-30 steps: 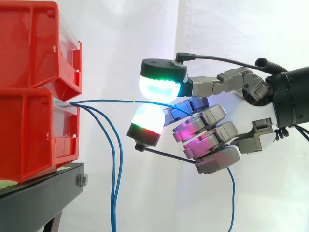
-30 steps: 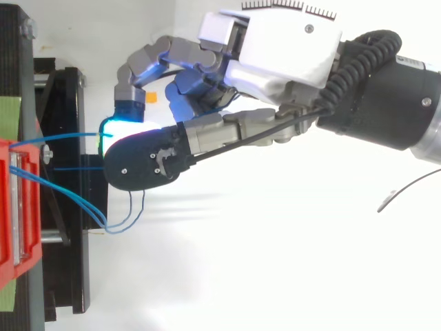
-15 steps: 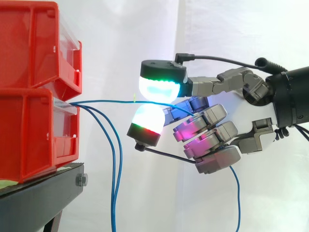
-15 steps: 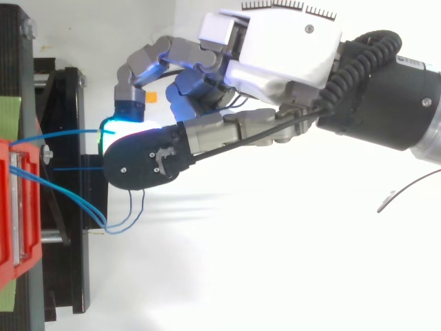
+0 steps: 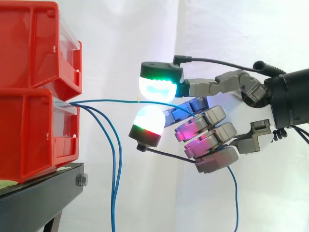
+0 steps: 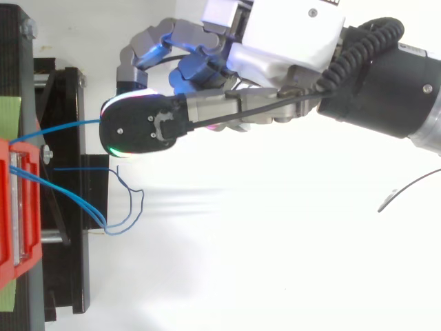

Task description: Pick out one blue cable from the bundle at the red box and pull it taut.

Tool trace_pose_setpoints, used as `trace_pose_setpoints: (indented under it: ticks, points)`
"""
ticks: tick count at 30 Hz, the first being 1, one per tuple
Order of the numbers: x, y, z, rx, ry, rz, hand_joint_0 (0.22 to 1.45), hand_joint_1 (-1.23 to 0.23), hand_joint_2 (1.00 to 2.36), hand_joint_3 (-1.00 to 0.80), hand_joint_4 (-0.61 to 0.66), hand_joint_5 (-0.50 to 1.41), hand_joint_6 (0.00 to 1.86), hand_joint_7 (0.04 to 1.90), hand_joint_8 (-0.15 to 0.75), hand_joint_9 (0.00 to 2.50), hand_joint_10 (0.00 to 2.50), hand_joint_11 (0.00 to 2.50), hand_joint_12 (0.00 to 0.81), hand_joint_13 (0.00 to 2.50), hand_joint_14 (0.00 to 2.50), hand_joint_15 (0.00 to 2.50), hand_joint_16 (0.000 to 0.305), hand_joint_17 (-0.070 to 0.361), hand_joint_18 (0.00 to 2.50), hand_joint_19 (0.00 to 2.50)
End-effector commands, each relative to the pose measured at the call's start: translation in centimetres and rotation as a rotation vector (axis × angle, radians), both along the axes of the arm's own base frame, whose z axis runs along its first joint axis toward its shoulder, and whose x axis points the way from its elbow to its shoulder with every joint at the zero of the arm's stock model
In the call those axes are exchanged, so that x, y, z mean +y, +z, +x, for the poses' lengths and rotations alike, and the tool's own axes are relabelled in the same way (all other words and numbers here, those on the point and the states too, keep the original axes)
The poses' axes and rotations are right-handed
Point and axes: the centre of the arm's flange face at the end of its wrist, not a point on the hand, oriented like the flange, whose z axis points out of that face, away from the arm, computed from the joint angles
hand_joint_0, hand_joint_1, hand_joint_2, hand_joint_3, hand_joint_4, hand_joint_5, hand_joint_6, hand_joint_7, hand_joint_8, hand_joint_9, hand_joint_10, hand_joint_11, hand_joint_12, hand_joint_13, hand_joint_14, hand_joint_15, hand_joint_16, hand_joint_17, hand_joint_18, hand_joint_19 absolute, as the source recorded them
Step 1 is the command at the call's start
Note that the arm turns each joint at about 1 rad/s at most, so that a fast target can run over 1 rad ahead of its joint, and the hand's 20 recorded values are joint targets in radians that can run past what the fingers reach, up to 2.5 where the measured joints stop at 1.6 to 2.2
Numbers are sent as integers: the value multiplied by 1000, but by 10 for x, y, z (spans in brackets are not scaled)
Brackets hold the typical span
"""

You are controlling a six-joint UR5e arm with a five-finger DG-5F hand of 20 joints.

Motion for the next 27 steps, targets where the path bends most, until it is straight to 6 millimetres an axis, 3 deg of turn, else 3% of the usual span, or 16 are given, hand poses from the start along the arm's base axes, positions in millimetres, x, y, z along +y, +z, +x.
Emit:
trace_pose_setpoints:
  ticks: [1, 19, 27]
  points:
    - [-1, 0, 0, -1, -10, -2, 565, -564, 1021, -225, 98, -163, 905, 1002, 280, 885, 2500, 1368, 328, 913, 2500, 1314, 38, 86, 1214, 1704]
    - [3, 0, 0, 0, -7, -1, 571, -657, 1025, -146, 80, -177, 916, 976, 270, 810, 2500, 1370, 319, 881, 2500, 1306, 39, 87, 1179, 1691]
    - [6, 0, 0, -2, -7, -1, 583, -656, 1016, -320, 109, -177, 914, 965, 271, 819, 2500, 1325, 315, 886, 2500, 1278, 38, 86, 1177, 1682]
